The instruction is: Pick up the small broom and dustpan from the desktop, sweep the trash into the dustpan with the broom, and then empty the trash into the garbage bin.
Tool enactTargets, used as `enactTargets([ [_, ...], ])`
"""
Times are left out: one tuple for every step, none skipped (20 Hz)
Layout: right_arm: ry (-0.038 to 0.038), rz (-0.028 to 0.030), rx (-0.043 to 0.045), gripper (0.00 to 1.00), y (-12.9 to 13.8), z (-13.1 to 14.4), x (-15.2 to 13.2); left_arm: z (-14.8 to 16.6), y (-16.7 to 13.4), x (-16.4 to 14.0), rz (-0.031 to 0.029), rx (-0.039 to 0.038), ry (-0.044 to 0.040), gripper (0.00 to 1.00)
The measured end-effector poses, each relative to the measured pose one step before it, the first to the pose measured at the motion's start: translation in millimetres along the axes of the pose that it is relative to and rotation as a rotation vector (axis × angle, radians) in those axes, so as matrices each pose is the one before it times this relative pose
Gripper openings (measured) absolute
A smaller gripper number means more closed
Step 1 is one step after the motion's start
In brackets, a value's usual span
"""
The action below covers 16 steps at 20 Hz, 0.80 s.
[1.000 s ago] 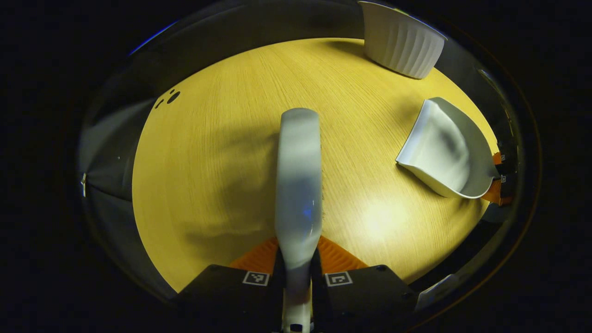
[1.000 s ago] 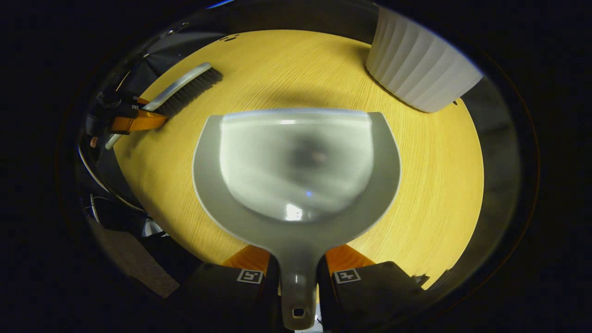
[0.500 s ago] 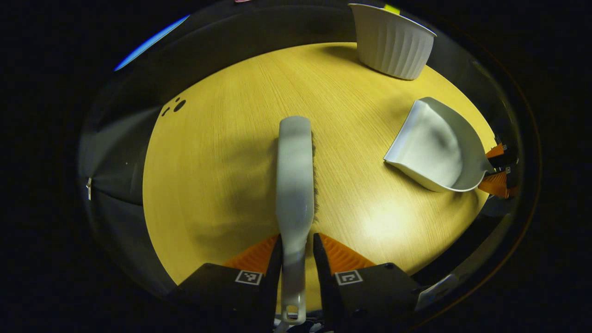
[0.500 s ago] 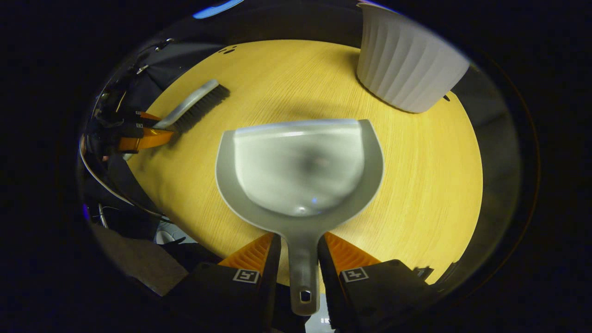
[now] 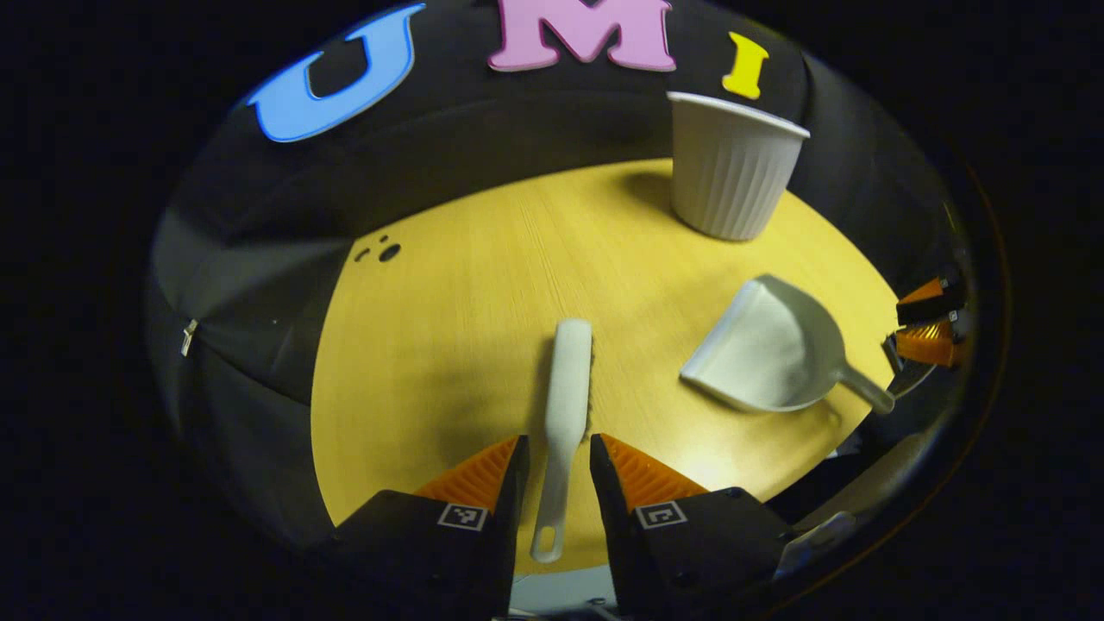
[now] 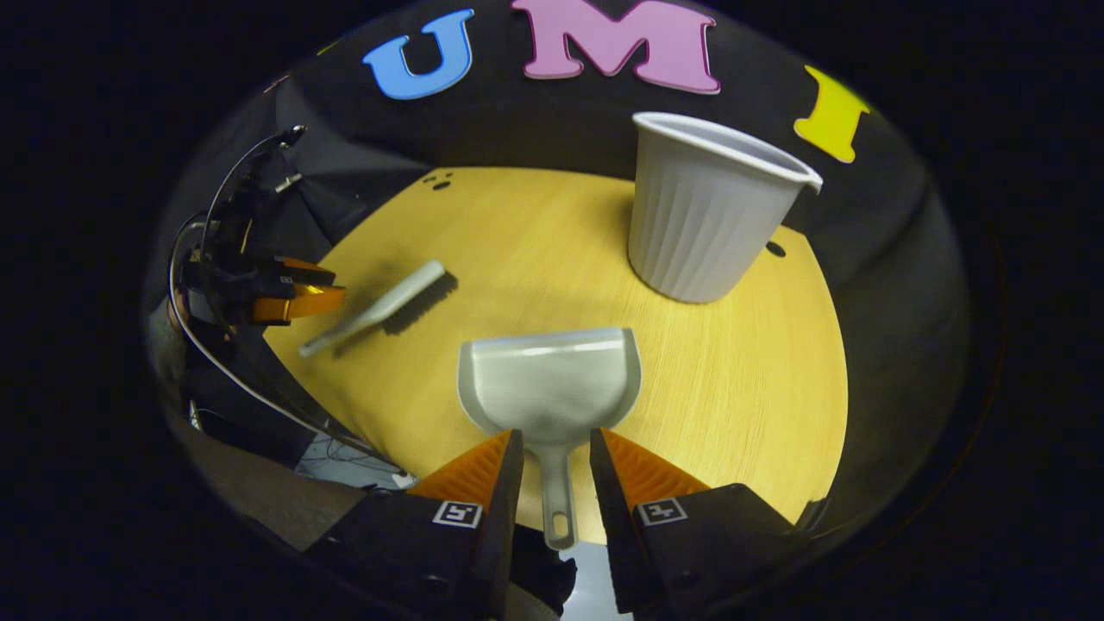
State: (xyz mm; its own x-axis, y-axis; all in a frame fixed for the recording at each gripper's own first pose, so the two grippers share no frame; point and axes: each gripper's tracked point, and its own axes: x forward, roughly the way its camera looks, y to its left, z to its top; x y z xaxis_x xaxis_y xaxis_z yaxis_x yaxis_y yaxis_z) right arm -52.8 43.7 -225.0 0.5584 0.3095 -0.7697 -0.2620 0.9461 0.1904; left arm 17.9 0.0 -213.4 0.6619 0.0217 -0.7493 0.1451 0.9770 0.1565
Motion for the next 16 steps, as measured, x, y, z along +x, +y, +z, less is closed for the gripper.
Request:
enactTargets([
  [-0.05397, -0.00369, -0.00401, 0.50, 0.13, 18.01, -7.52, 17.36, 2.48, -9.31, 0.00453, -0.02282, -0.06220, 0.47],
  [-0.05667, 0.00221, -0.00317, 0.50, 2.94, 20.44, -7.09, 19.22, -0.96, -9.28, 0.00196, -0.02177, -0.06409, 0.47],
  [-0.05716, 0.00077, -0.00136, 0.50, 1.75, 20.39, -4.55, 20.77, 1.07, -9.74, -0.00009, -0.01800, -0.06444, 0.48],
  [-0.04933, 0.00027, 0.00006, 0.50, 0.36, 18.64, -5.06, 19.24, -0.75, -8.39, -0.00408, -0.01465, -0.05864, 0.47],
  [-0.04863, -0.00563, 0.00187, 0.50, 1.22, 19.32, -3.02, 17.32, -0.47, -8.45, 0.00144, -0.00924, -0.05517, 0.47],
  [-0.04701, -0.00818, 0.00259, 0.49, -0.91, 17.02, -4.74, 17.98, -2.92, -5.44, -0.00403, -0.00733, -0.05545, 0.47],
  [-0.04367, -0.00154, 0.00113, 0.50, -0.07, 11.33, -3.16, 17.77, -3.01, -5.78, -0.00862, -0.00702, -0.05384, 0.47],
  [-0.04330, -0.00812, -0.00400, 0.50, -1.44, 13.52, -3.81, 16.18, -2.94, -6.41, -0.00939, -0.00908, -0.05119, 0.47],
  [-0.03558, -0.00914, -0.00739, 0.50, -0.83, 16.22, -4.89, 14.81, -3.19, -5.85, -0.01066, -0.01060, -0.04536, 0.47],
  [-0.03290, -0.01285, -0.01036, 0.49, -0.40, 12.96, -4.50, 12.28, -5.70, -3.64, -0.01012, -0.01049, -0.03950, 0.47],
  [-0.02967, -0.01545, -0.00910, 0.49, -1.40, 11.90, -2.98, 11.48, -3.45, -3.62, -0.01011, -0.00933, -0.03404, 0.47],
  [-0.02398, -0.00938, -0.00688, 0.49, -1.16, 7.37, -2.03, 8.17, -3.72, -4.99, -0.00804, -0.00908, -0.03003, 0.47],
  [-0.01862, -0.00728, -0.00544, 0.50, 0.10, 3.21, 0.62, 5.89, -2.43, -5.23, -0.00784, -0.00804, -0.03110, 0.47],
  [-0.00711, -0.00358, -0.00052, 0.50, 1.32, -0.43, -0.87, 2.64, -1.14, -1.78, -0.00377, -0.00337, -0.03016, 0.47],
  [-0.00193, -0.00760, 0.00277, 0.49, 1.12, -3.18, 0.43, 1.80, -1.94, -4.19, -0.00662, -0.00234, -0.01842, 0.47],
  [0.00098, -0.00429, 0.00664, 0.49, 1.53, -2.13, -0.18, -1.90, -5.82, -1.20, -0.00935, -0.00048, -0.00543, 0.47],
])
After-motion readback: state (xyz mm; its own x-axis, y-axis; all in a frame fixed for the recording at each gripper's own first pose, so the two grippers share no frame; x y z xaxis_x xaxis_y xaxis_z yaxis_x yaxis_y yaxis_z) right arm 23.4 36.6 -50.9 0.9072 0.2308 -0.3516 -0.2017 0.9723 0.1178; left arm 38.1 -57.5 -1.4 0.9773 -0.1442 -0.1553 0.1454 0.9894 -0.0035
